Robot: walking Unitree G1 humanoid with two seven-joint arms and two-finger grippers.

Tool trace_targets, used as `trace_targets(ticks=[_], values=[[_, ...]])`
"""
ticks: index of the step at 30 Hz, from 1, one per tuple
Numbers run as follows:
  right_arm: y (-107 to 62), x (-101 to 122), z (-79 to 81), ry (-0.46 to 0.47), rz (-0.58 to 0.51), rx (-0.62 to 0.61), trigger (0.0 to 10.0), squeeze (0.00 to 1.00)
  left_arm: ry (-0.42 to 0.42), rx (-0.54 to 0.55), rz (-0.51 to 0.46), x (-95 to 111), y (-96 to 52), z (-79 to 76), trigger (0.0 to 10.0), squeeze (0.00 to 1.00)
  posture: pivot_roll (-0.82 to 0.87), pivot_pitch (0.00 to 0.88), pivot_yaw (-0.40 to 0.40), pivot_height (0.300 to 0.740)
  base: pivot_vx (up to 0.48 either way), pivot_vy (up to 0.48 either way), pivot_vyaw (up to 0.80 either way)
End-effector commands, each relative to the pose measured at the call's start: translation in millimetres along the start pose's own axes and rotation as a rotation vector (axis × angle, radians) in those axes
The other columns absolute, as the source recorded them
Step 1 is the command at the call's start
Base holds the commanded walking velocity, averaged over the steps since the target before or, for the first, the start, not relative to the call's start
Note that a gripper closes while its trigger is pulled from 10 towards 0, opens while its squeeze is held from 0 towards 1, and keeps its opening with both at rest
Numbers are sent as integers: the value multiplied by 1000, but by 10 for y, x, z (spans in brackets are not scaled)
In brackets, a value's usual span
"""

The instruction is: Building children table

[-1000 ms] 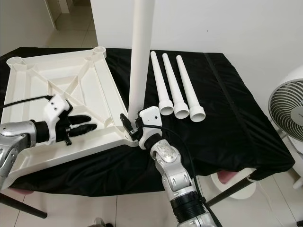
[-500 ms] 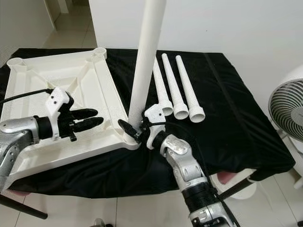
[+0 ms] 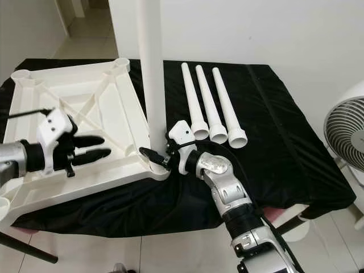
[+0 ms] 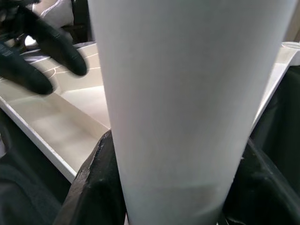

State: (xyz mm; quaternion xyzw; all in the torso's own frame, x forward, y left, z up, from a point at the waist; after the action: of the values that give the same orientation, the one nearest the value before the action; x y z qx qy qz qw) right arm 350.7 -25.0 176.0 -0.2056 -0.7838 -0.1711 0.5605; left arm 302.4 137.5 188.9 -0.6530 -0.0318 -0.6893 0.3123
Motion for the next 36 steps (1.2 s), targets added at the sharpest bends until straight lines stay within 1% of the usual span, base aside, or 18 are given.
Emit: trace_targets(ticks=[1,3,4,5,8,11,12,17,21,24,30,31,34,36], values=[[-36,-85,14,46,22,-15,10000,0,16,-44,20,-18,14,-82,10000,0,39,80,-5,740,0,0,0],[-53,132,-41,45,-54,-43,10000,0,14,-48,24,-27,18,-106,10000,0,34,80,-4,740,0,0,0],[-53,132,-41,45,-54,-43,10000,0,14,-48,24,-27,18,-106,10000,0,34,80,-4,740,0,0,0],[-77,248,-29,46,-85,-37,10000,0,6,-61,24,-30,18,-139,10000,0,30,80,-1,740,0,0,0],[-85,277,-17,48,-91,-33,10000,0,3,-69,24,-31,18,-156,10000,0,29,80,-1,740,0,0,0],[-111,268,29,45,-86,-22,10000,0,3,-137,28,-29,21,-298,10000,0,28,82,0,740,0,0,0],[-120,266,23,32,-83,-31,10000,0,5,-158,39,-46,19,-339,10000,0,27,84,1,740,0,0,0],[-134,247,33,29,-69,-22,10000,0,16,-196,61,-80,19,-403,10000,0,28,86,3,740,0,0,0],[-144,133,62,40,-25,-16,10000,0,27,-219,53,-42,16,-464,10000,0,28,89,3,740,0,0,0],[-144,120,61,44,-17,-21,10000,0,28,-217,54,-36,11,-471,10000,0,29,90,4,740,0,0,0],[-116,185,39,40,-34,-30,10000,0,31,-200,40,9,-7,-452,10000,0,31,91,2,740,0,0,0],[-107,242,30,35,-47,-27,10000,0,31,-183,29,38,-12,-428,10000,0,34,92,-3,740,0,0,0],[-99,294,27,27,-59,-22,10000,0,29,-158,18,65,-14,-399,10000,0,34,91,-4,740,0,0,0],[-77,210,67,26,-41,-10,10000,0,28,-147,12,73,-13,-381,10000,0,37,93,-3,740,0,0,0]])
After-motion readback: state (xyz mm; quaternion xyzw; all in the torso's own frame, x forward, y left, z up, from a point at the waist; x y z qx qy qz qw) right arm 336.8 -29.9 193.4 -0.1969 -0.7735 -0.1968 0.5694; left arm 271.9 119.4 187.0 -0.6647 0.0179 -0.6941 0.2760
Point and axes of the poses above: a point about 5 cm out from each wrist's last joint towards the gripper, its own y axis pointing out of the wrist towards the gripper, its own x axis along the axis of the wrist's last joint, z = x × y, the point moved 6 cm from there along y, pointing out of the wrist towards the gripper, and after that the axes turned 6 degrees about -y, right-handed, at the moved point
